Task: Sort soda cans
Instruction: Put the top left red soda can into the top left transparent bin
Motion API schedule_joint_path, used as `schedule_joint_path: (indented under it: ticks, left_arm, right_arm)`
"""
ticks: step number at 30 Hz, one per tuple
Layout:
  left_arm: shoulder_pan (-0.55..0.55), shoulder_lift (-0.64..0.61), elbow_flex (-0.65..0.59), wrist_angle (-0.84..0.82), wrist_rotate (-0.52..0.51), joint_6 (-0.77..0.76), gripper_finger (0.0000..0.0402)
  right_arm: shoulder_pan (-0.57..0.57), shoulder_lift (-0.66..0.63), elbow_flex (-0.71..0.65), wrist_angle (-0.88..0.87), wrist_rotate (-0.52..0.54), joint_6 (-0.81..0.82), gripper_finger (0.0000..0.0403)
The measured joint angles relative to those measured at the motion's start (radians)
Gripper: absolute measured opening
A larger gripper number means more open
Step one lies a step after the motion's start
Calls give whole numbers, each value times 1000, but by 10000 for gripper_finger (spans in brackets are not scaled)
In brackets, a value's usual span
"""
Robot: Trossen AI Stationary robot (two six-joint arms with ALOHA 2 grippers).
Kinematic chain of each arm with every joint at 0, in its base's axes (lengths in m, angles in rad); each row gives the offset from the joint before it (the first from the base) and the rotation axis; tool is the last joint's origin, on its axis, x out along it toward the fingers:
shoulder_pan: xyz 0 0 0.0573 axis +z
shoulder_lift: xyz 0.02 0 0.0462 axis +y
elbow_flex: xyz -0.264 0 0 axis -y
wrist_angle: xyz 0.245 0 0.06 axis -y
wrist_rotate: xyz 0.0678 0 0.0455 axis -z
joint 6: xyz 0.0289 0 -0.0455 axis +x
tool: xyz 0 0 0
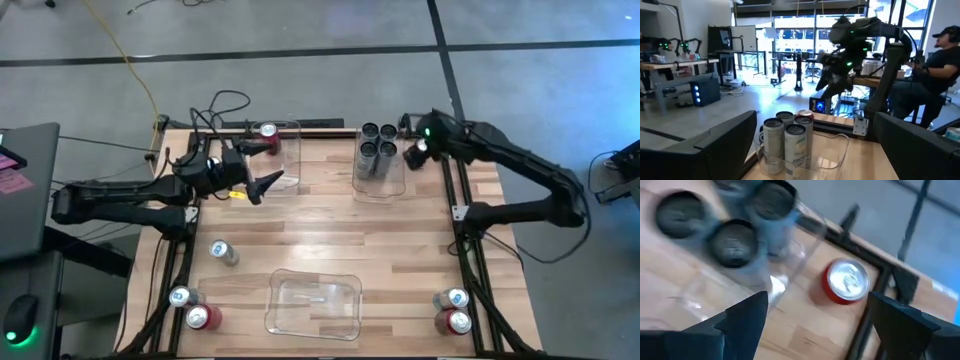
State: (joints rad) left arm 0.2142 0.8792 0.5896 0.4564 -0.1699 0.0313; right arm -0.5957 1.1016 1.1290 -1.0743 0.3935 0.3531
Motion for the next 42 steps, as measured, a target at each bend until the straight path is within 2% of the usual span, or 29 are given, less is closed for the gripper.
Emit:
schedule_joint_path:
  ticks: [5, 14, 22, 37, 42]
  left_arm:
    - [0, 0, 0, -10, 0, 20, 399]
    - [1, 0, 1, -45, -63, 55, 399]
    - [2, 9, 2, -87, -71, 61, 399]
    - [83, 184, 2, -41, -72, 33, 399]
    - [87, 203, 2, -38, -72, 10, 399]
  right_arm:
    - [-126, 55, 0, -9, -15, -23, 358]
    - [-213, 70, 0, 18, -37, -108, 358]
    - [-298, 70, 0, -7, -149, -152, 358]
    - [-311, 70, 0, -45, -237, -208, 358]
    - [-311, 75, 0, -36, -243, -220, 358]
